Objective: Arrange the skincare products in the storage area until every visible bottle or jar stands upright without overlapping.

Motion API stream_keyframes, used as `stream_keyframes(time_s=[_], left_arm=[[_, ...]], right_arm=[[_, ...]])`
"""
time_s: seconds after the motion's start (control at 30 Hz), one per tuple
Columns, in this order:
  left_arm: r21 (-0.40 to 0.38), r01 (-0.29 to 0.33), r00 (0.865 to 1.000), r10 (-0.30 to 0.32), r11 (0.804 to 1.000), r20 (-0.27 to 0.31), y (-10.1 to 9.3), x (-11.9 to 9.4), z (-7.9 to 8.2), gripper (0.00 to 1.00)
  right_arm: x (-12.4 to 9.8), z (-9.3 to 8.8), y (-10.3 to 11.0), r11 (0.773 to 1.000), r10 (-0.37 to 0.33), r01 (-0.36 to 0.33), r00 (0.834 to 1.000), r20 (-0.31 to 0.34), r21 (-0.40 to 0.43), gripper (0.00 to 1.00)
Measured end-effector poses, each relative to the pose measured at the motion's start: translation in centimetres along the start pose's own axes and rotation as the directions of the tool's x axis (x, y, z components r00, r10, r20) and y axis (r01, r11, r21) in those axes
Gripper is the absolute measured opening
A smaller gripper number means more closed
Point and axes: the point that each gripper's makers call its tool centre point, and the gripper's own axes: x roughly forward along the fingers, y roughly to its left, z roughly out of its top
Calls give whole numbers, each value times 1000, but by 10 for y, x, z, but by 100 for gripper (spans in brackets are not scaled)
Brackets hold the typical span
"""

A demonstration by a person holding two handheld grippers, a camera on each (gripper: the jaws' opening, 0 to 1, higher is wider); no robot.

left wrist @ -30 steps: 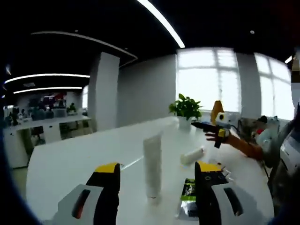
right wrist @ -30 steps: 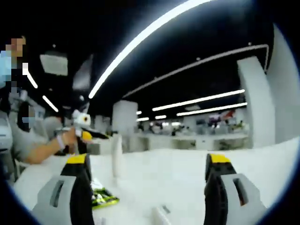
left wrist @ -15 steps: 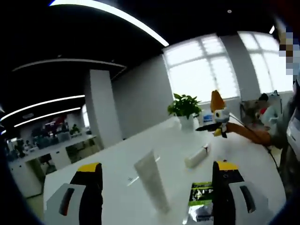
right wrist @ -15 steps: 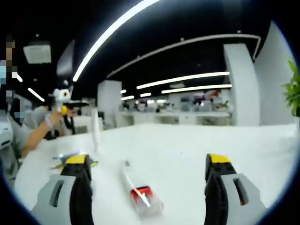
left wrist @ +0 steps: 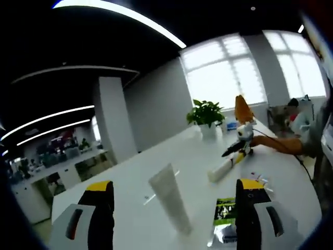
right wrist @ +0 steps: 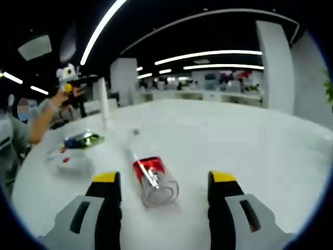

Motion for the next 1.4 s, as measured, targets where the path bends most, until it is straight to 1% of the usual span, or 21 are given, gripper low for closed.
stream_keyframes(time_s=[0.03, 0.1, 0.13, 0.2, 0.23, 0.27, 0.33, 0.5, 0.63, 0.77, 0.87, 0.9, 0.93, 1.07, 1.1, 1.13, 1.2, 1.4], left_arm=[[1, 2, 1000, -2, 1000, 0, -1, 0, 0, 100], [1, 7, 1000, -7, 1000, 1, -2, 1, -1, 100], [8, 7, 1000, -7, 1000, -1, -2, 2, -2, 100], [20, 0, 1000, 0, 1000, -12, 0, 3, -5, 99], [23, -4, 1000, 5, 1000, -19, 1, 4, -7, 99], [24, -7, 1000, 7, 1000, -23, 1, 4, -8, 99], [27, -9, 1000, 10, 1000, -29, 1, 5, -10, 99], [35, -10, 999, 11, 999, -32, 0, 8, -12, 97], [51, -19, 999, 21, 999, -41, 0, 9, -14, 96], [65, -19, 999, 21, 998, -39, -2, 9, -13, 96], [70, -18, 999, 21, 997, -33, -3, 9, -11, 96], [70, -18, 999, 20, 997, -32, -3, 9, -10, 96], [71, -17, 999, 20, 997, -31, -3, 9, -10, 96], [68, -18, 1000, 19, 998, -24, -3, 8, -9, 96], [67, -19, 1000, 20, 998, -22, -3, 8, -8, 95], [66, -21, 1000, 22, 998, -20, -3, 8, -8, 95], [66, -24, 1000, 25, 998, -17, -2, 8, -7, 95], [67, -21, 1000, 22, 998, -6, -4, 7, -4, 95]], right_arm=[[1, -3, 0, 1000, 6, -6, 1000, -8, -4, 57], [4, -6, 0, 1000, 6, -6, 1000, -21, -6, 56], [5, -9, -1, 1000, 4, -4, 999, -36, -15, 54], [6, -14, 1, 999, 16, -17, 998, -63, -29, 43], [6, -12, 0, 999, 10, -12, 999, -52, -47, 38], [5, -12, 0, 999, 15, -17, 998, -55, -40, 35], [4, -13, -3, 999, 4, -7, 998, -60, -43, 33], [2, -12, 0, 998, 29, -33, 997, -67, -56, 31], [2, -12, 4, 998, 54, -56, 995, -85, -26, 30], [2, -10, 9, 997, 68, -72, 993, -98, -30, 29], [0, 2, 12, 996, 89, -90, 994, -62, -25, 28], [-1, 9, 15, 994, 105, -105, 994, -28, -6, 27], [-1, 14, 16, 994, 113, -112, 994, -13, 10, 27], [-2, 29, 20, 993, 118, -119, 993, 28, 24, 26], [-2, 33, 21, 993, 114, -115, 993, 32, 40, 26], [-1, 35, 22, 992, 109, -110, 994, 18, 56, 26], [0, 42, 26, 994, 101, -101, 995, 9, 50, 25], [5, 69, 35, 997, 68, -69, 997, 26, 47, 25]])
